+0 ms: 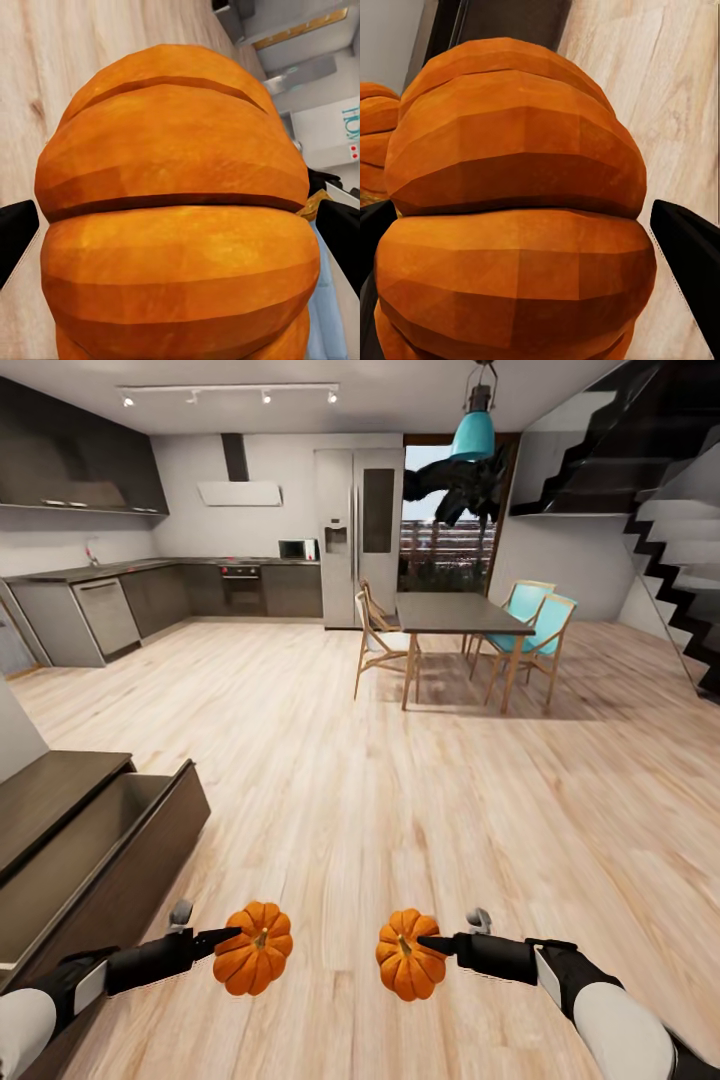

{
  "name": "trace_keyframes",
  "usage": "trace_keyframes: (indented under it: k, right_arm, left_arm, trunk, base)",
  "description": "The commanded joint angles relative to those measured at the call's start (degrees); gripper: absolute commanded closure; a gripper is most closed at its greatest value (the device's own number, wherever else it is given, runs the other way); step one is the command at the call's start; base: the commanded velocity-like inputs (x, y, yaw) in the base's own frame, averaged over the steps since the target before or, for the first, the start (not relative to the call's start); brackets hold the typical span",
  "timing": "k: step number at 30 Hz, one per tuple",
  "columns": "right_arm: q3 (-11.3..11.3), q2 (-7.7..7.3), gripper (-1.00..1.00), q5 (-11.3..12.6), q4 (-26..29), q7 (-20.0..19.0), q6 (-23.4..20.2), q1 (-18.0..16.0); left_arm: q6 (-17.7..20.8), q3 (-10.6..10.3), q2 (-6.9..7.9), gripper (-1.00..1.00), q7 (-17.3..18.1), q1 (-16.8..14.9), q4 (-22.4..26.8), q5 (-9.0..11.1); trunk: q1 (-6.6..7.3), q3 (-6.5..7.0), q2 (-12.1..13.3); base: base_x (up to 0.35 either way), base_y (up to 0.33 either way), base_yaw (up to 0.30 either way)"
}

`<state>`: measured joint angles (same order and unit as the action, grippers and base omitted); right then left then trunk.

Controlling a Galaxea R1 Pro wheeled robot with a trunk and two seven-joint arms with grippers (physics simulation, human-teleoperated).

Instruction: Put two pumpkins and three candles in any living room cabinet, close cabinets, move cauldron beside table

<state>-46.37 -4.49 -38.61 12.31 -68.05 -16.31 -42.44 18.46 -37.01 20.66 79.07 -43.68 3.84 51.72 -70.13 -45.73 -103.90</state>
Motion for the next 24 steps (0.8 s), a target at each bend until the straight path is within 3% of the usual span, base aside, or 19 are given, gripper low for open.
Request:
trace_keyframes:
  k: [1, 24]
  right_arm:
    - [-0.2, 0.0, 1.0, 0.2, 0.0, 0.0, 0.0, 0.0]
    - [-0.2, 0.0, 1.0, 0.4, 0.0, -0.1, 0.0, 0.0]
  left_arm:
    - [0.0, 0.7, -0.01, 1.0, 0.0, 0.0, 0.0, 0.0]
    - [0.0, 0.7, -0.09, 1.0, 0.0, 0.0, 0.0, 0.0]
  trunk:
    - [0.0, 0.01, 0.0]
    - [0.0, 0.01, 0.0]
  base:
    - [0.335, 0.0, 0.0]
    - [0.336, 0.0, 0.0]
